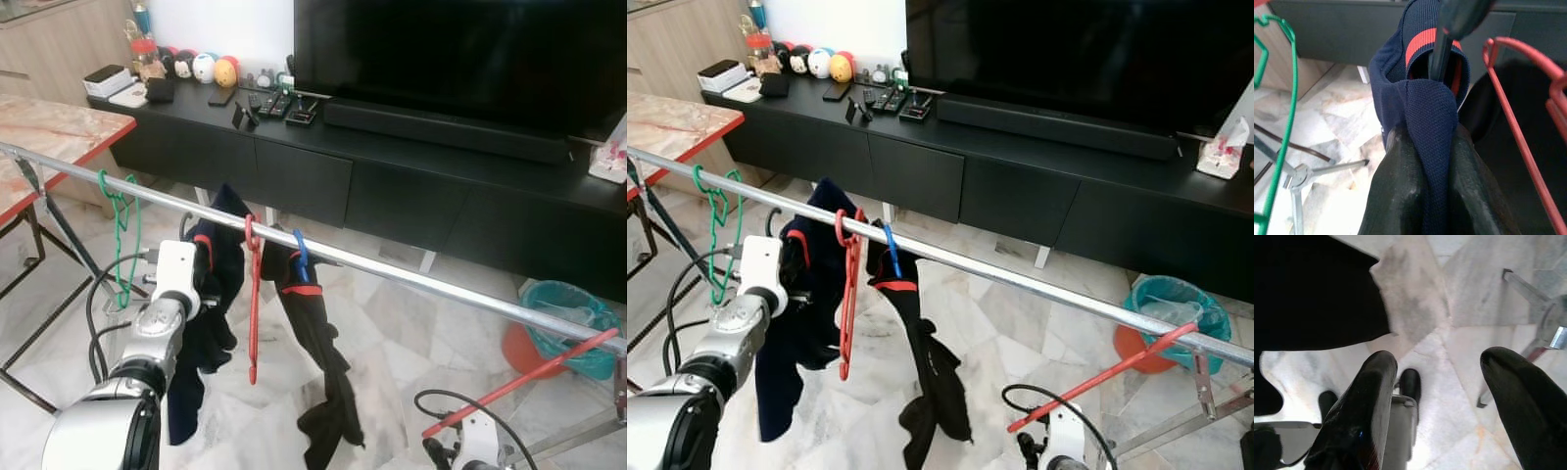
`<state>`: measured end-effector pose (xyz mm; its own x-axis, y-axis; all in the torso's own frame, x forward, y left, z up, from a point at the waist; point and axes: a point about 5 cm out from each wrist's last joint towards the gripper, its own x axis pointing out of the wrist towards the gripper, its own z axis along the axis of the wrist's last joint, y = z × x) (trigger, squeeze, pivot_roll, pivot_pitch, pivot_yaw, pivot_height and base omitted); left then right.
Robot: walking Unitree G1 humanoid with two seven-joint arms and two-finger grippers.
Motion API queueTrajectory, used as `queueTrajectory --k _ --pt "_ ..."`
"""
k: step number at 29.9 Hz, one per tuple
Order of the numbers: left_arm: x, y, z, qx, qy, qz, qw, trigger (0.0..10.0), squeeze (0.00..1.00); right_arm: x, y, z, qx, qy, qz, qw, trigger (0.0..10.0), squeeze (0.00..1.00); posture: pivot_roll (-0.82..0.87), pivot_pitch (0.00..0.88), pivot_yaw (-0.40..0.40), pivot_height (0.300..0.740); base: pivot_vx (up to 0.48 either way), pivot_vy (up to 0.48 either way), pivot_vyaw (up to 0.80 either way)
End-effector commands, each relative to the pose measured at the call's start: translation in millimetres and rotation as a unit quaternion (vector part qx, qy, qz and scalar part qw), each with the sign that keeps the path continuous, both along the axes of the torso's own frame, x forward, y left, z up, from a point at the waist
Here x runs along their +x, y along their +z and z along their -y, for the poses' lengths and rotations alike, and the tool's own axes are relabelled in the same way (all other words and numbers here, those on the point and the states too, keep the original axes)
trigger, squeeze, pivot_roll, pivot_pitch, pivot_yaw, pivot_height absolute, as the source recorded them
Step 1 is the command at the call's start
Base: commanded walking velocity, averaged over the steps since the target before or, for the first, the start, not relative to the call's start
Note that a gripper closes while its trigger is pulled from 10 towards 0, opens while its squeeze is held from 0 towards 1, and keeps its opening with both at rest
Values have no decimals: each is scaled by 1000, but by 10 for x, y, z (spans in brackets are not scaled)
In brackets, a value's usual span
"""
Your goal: Hang hanger
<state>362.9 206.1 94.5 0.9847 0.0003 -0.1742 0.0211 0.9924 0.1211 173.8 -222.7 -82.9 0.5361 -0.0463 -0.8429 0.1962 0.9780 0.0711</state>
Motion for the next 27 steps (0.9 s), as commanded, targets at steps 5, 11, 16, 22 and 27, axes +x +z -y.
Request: queueTrajectory --k 5,11,16,22,27 --pt "115 175 48 -6 6 17 1000 10000 0 -86 -12 104 -11 -8 -6 1000 10000 0 -111 0 -16 740 0 0 0" --pt "165 209 85 -12 13 -4 1000 10000 0 -169 -23 185 -18 -5 -12 1000 10000 0 -157 0 -24 740 0 0 0" --pt "181 184 115 -13 10 -40 999 10000 0 -215 -28 231 -22 -4 -17 1000 10000 0 -168 3 -32 740 0 0 0" --pt "146 94 104 -13 12 -74 997 10000 0 -226 -26 254 -25 -3 -19 1000 10000 0 -175 4 -35 740 0 0 0" --pt "85 -14 74 -12 15 -94 995 10000 0 -206 -20 248 -24 -1 -17 1000 10000 0 -159 0 -36 740 0 0 0"
